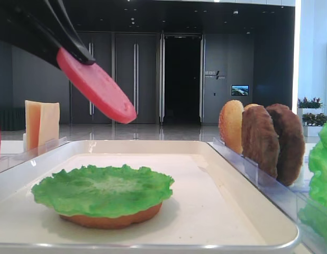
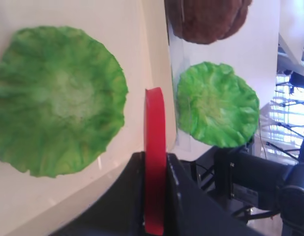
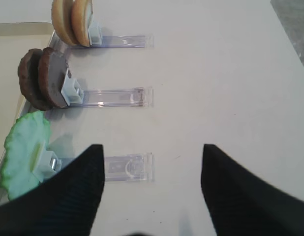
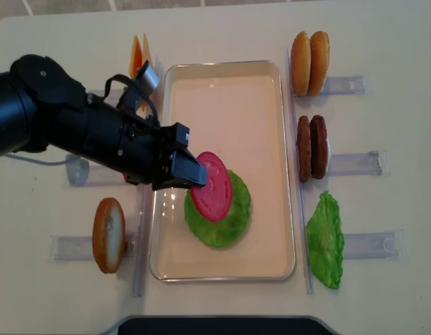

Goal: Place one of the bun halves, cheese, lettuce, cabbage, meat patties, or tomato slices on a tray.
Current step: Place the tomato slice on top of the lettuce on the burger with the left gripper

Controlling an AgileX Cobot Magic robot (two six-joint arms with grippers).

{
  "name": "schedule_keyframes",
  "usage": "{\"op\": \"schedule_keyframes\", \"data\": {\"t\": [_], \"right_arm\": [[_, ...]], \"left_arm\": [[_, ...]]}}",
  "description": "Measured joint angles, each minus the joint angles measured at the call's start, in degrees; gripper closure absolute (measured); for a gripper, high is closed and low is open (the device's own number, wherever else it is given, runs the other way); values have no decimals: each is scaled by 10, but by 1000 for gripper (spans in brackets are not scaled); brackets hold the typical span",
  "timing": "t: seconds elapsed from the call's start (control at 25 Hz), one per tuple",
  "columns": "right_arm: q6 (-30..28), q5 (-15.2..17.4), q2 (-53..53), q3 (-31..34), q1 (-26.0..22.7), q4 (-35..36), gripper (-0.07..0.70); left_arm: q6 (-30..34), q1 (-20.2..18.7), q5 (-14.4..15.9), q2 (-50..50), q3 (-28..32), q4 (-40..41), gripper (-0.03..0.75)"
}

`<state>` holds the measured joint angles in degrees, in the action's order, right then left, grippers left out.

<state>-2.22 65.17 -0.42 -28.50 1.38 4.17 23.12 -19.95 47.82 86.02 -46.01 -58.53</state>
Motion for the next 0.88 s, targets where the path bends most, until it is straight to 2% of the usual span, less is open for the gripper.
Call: {"op": "schedule_keyframes", "data": {"t": [0.12,0.36,0.48,0.6,0.88], "right_arm": [[0,0,0,0,0,0,192],[0,0,0,0,0,0,192],[0,0,0,0,0,0,192],[0,0,0,0,0,1,192],[0,0,0,0,0,1,192]], "left_arm": [[0,0,-25,3,0,-4,657],[2,0,-26,23,0,-12,657],[9,-16,-28,42,0,-12,657],[10,-35,-37,54,0,-13,657],[13,-37,-70,65,0,-21,657]]}}
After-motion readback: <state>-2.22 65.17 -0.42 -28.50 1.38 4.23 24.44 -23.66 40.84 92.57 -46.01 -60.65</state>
